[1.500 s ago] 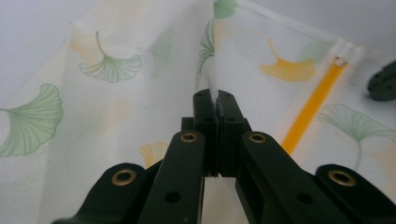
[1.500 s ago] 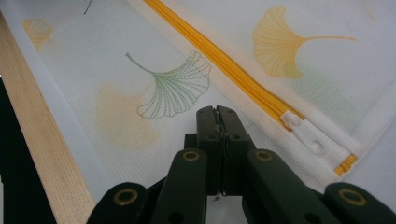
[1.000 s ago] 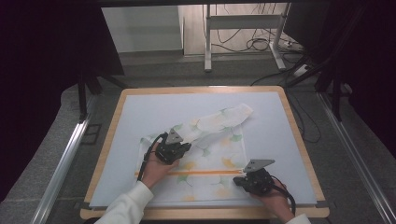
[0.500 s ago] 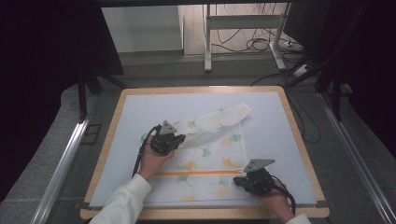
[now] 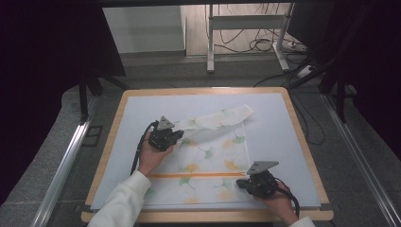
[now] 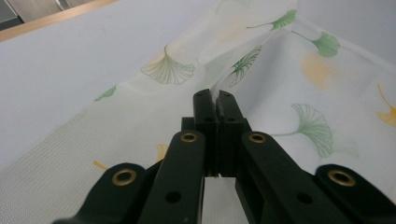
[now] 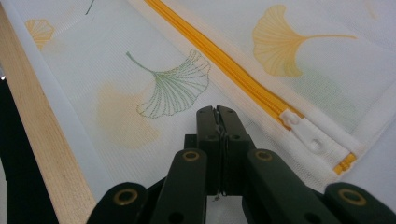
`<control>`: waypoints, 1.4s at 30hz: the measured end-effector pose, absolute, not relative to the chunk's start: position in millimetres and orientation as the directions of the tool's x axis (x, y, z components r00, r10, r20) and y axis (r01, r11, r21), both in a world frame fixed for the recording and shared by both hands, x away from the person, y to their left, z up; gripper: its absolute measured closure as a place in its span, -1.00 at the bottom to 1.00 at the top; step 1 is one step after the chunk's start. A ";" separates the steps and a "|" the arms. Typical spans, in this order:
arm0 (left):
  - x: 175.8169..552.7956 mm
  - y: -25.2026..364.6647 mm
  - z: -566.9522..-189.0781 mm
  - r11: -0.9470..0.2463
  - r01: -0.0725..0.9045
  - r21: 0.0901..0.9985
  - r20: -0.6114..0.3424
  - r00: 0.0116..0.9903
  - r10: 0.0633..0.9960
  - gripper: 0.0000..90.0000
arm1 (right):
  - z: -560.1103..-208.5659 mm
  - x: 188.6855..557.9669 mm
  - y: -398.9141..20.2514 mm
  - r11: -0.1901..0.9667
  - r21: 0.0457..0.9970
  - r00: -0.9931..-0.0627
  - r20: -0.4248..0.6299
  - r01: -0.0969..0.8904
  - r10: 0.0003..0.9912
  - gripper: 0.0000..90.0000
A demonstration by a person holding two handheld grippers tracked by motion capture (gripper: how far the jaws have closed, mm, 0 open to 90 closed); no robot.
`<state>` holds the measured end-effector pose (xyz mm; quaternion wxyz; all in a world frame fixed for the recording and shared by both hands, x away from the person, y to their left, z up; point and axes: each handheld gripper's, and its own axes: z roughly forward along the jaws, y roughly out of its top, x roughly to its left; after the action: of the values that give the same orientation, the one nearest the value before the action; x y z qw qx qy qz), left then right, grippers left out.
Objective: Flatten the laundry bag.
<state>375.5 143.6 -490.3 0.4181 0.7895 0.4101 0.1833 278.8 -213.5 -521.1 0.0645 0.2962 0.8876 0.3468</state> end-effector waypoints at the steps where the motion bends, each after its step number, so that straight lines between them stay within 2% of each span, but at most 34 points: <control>1: 377.2 144.0 -489.9 -0.311 0.496 0.810 -0.056 0.595 0.802 1.00 | -521.1 278.8 -213.6 0.583 0.654 -0.816 0.092 0.482 0.571 0.95; 42: 433.1 177.0 -486.3 -0.319 0.542 0.778 -0.010 0.518 0.855 0.99 | -521.1 279.3 -214.3 0.586 0.653 -0.820 0.098 0.480 0.563 0.95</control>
<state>433.1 177.0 -486.3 0.3776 0.7853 0.4446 0.2075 279.3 -214.3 -521.1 0.0598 0.2936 0.8884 0.3477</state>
